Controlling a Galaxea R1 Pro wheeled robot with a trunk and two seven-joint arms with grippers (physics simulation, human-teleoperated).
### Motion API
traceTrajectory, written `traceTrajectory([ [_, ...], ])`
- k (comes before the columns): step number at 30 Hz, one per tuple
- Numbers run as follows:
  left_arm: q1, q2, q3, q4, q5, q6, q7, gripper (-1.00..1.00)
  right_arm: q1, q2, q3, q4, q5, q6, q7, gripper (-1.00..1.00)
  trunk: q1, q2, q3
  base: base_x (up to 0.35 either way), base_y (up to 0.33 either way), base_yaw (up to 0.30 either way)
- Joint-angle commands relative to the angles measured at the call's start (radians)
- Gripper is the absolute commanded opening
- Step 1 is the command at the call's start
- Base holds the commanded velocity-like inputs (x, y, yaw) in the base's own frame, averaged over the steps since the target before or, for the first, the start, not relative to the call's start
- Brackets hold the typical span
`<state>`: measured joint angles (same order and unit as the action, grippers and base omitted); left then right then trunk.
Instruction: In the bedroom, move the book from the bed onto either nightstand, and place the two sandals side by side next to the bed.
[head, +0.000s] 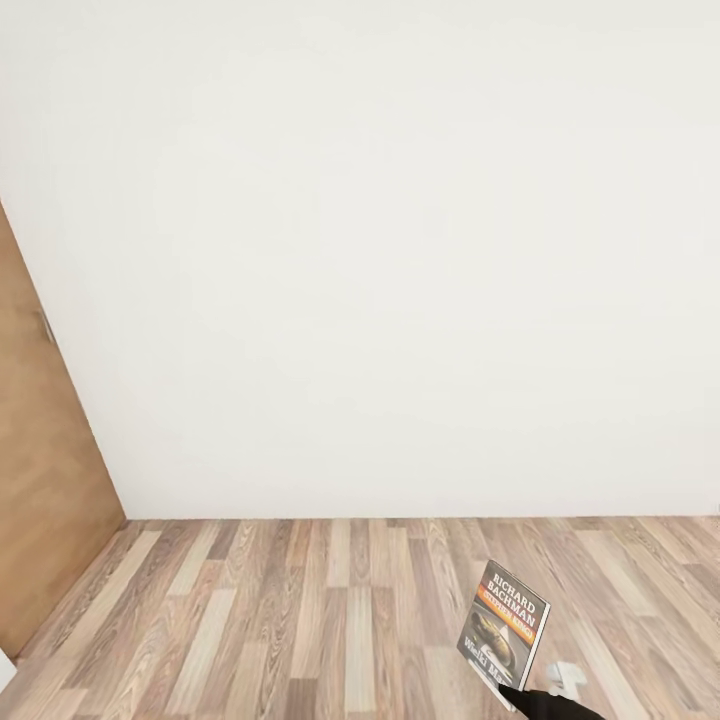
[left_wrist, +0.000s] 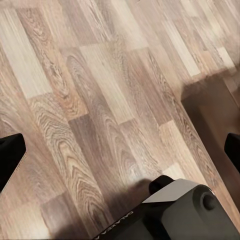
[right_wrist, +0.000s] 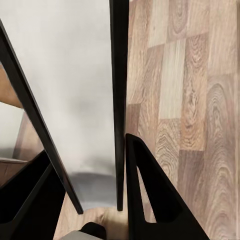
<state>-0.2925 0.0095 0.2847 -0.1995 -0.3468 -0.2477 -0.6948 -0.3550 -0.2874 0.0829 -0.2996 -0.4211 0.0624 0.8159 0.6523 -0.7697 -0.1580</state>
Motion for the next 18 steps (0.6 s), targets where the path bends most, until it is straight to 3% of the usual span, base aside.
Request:
traceTrajectory([
  [1, -0.001, 0.000, 0.008, 0.000, -0.011, -0.005, -0.003, 1.00, -0.001, -0.001, 0.006, -0.001, -0.013, 0.007, 0.001, -1.00, 0.001, -0.001, -0.002, 0.321, 0.000, -0.047],
  [18, -0.001, 0.000, 0.008, 0.000, -0.011, -0.005, -0.003, 1.00, -0.001, -0.001, 0.006, -0.001, -0.013, 0.006, 0.002, -1.00, 0.001, -0.001, -0.002, 0.320, 0.000, -0.004],
])
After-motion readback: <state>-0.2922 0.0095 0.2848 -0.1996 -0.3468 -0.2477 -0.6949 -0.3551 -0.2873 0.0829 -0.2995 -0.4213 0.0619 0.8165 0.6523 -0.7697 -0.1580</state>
